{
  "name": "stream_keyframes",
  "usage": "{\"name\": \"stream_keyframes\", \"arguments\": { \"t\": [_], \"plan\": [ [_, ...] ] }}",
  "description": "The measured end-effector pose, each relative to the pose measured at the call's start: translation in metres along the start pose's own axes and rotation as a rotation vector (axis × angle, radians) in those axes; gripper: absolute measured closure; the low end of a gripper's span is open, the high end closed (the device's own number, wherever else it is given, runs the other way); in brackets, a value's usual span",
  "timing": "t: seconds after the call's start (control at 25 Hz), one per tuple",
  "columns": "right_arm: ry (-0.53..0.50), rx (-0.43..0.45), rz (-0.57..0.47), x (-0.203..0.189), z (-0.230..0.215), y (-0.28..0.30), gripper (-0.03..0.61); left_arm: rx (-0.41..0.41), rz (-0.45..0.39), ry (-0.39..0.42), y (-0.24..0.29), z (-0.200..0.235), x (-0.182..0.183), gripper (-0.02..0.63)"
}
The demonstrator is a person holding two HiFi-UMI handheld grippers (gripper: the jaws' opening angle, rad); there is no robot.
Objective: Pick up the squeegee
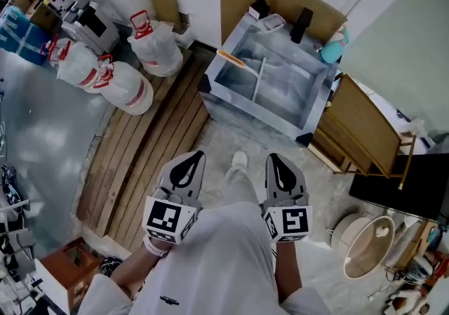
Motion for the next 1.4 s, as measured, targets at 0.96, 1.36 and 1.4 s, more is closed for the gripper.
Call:
{"name": "stream_keyframes", "arguments": {
  "t": [0.96, 1.36, 1.4],
  "plan": [
    [-0.016, -0.009, -0.008, 0.067, -0.142, 0.135, 0.571, 0.006, 0.011, 0.01, 0.169, 0.041, 0.095, 0.609],
    [-0.027, -0.046, -0.015, 0.082, -0.142, 0.164, 0.571, -0.045, 0.016, 0.011, 0.185, 0.063, 0.103, 0.609],
    [-0.027, -0.041, -0.011, 0.082, -0.141, 0.168, 0.571, -0.046, 0.016, 0.009, 0.187, 0.066, 0.103, 0.609]
  ]
}}
Point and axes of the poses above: the fingertips, and each gripper's own axes: y forward along the fingers, z to its left, x out of its top, the point moved 1 cm from there along -y, backward along the fingers, and after that the axes turned 3 degrees about z, right-handed, at the moved point
